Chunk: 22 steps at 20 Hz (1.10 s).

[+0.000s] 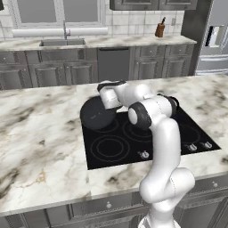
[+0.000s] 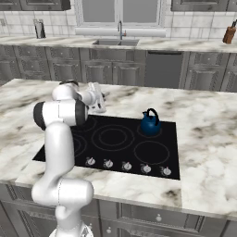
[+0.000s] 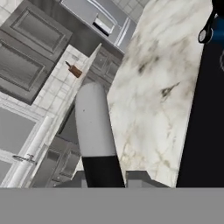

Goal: Pick the pan from the cabinet and place it on the stove. Then turn on the stove burner for the pan.

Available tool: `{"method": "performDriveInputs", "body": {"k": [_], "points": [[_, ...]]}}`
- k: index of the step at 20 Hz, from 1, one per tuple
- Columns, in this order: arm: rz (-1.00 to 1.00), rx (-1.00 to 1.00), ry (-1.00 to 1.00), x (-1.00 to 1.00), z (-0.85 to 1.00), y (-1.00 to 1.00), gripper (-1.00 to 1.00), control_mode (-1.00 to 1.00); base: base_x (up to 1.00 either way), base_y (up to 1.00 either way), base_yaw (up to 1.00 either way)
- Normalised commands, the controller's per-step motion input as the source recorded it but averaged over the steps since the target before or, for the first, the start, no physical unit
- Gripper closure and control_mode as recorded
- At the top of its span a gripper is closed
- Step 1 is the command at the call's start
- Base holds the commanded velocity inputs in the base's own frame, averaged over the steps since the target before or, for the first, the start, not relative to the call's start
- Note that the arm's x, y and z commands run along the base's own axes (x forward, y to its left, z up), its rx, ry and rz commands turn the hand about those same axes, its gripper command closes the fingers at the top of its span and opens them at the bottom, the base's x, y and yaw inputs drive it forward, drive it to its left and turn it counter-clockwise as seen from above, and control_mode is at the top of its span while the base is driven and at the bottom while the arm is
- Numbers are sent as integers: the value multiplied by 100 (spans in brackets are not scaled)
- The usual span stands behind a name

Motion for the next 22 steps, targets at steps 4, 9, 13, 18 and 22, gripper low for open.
{"method": "performDriveInputs", "body": {"k": [4,9,13,18,22], "points": [[-14,1,0,7,-26,-1,100,-100,0,0,0],[-14,-3,5,12,-26,-1,100,-100,0,0,0],[-14,-9,9,18,-32,0,100,-100,0,0,0],[-17,-9,9,22,-25,11,100,-100,0,0,0],[-17,-6,2,15,-24,26,100,-100,0,0,0]]}}
